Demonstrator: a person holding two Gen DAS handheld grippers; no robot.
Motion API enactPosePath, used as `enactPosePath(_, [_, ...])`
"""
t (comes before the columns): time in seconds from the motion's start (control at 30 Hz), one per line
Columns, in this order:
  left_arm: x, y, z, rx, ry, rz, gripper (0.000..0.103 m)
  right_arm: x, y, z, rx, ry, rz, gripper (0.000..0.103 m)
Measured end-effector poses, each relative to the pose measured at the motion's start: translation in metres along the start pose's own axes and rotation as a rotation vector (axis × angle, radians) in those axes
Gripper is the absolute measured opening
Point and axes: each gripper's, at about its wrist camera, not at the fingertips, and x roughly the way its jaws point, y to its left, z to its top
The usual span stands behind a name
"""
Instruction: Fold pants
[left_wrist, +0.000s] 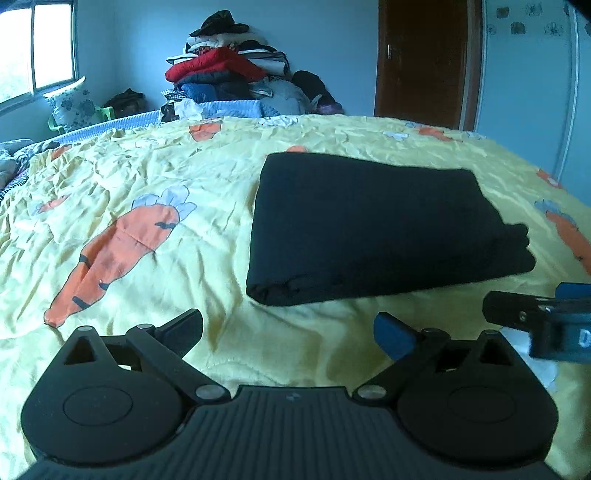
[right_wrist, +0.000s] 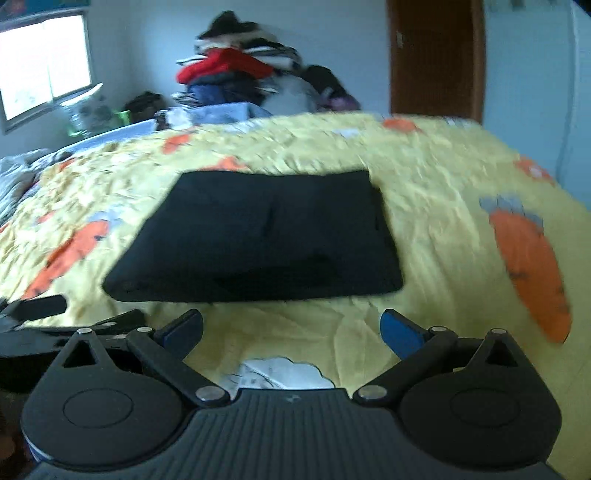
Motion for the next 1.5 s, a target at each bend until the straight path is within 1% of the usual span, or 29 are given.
enactPosePath(0.1, [0.005,0.000,-0.006,0.008,0.006,0.004,0.101,0.014,-0.005,-0.010,0.020,0.021,-0.020,0.103])
enactPosePath(0.17, [0.006,-0.001,-0.009,0.007,0.010,0.003,0.101,0.014,-0.004,-0.016,-0.005,0.000,-0.027,0.103])
enactPosePath(0.33, [0.006,-0.001,-0.012,0.005,0.003,0.003,0.101,0.015,0.000,-0.018,-0.040,0.002,-0.050,0.103])
enactPosePath(0.57, [0.009,0.004,-0.012,-0.042,0.028,-0.006,0.103,0.019,0.011,-0.019,-0.092,0.021,-0.092,0.103])
enactPosePath(0.73, [0.008,0.002,-0.013,-0.032,0.027,0.005,0.103,0.019,0.007,-0.019,-0.086,0.022,-0.085,0.103])
enactPosePath(1.33, [0.008,0.004,-0.014,-0.042,0.031,-0.002,0.103,0.019,0.006,-0.019,-0.089,0.021,-0.086,0.103])
enactPosePath(1.43, [0.008,0.004,-0.014,-0.042,0.030,-0.002,0.103,0.019,0.005,-0.022,-0.095,-0.002,-0.084,0.103])
enactPosePath(1.5, [0.008,0.004,-0.014,-0.041,0.031,-0.002,0.103,0.019,0.006,-0.022,-0.097,-0.002,-0.085,0.103])
